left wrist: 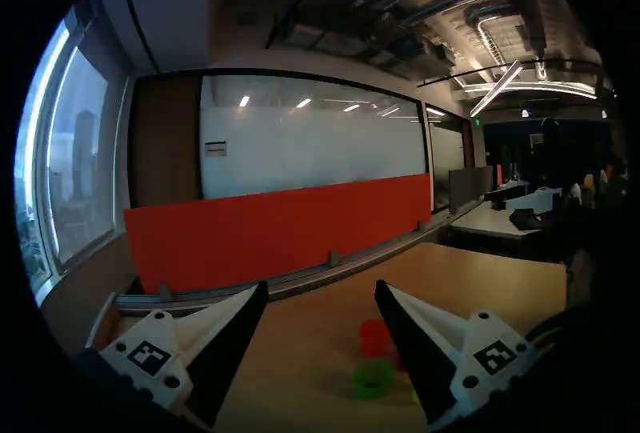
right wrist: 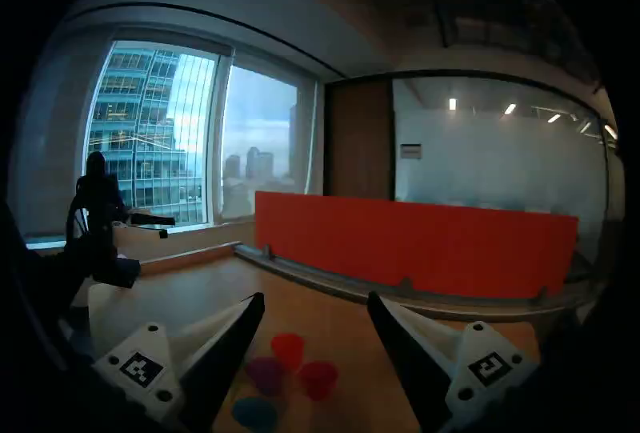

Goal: Pour water

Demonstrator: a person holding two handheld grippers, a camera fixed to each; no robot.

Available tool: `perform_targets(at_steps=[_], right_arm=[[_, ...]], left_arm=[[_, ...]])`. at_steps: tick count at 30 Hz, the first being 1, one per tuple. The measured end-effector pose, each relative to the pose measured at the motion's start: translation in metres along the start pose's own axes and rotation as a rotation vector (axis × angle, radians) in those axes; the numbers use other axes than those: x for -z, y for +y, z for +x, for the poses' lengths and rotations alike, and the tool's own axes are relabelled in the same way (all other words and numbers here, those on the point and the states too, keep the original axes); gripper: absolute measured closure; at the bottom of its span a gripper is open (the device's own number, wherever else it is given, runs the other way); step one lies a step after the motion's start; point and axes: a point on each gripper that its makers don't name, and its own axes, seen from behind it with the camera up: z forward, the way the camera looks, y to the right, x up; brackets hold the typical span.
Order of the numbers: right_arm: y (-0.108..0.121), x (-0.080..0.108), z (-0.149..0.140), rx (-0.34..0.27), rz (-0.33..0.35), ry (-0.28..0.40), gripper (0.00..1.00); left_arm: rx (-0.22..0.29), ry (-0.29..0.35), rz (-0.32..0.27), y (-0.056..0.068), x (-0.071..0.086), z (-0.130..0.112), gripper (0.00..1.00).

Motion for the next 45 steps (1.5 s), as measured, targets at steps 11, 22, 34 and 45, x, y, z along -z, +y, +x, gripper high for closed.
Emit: perform_targets(at_steps=[11,22,34,45], right_arm=[[-0.028,-0.001,-0.005,0.04,0.132,-0.059,0.0],[-0.045,0.0,-0.02,0.061,0.226,-0.13,0.0],[-0.056,0.001,-0.06,0.111,0.292,-0.246,0.0],[-0.06,0.002,-0.102,0.148,0.317,-0.325,0.0]], left_arm=[[-0.013,-0.023,-0.127,0.023,-0.004,-0.001,0.01],[-0.069,-0.074,-0.22,0.046,-0.009,-0.015,0.01],[-0.067,-0.144,-0.267,0.052,-0.021,-0.048,0.01],[-0.072,-0.227,-0.313,0.06,-0.03,-0.093,0.01]])
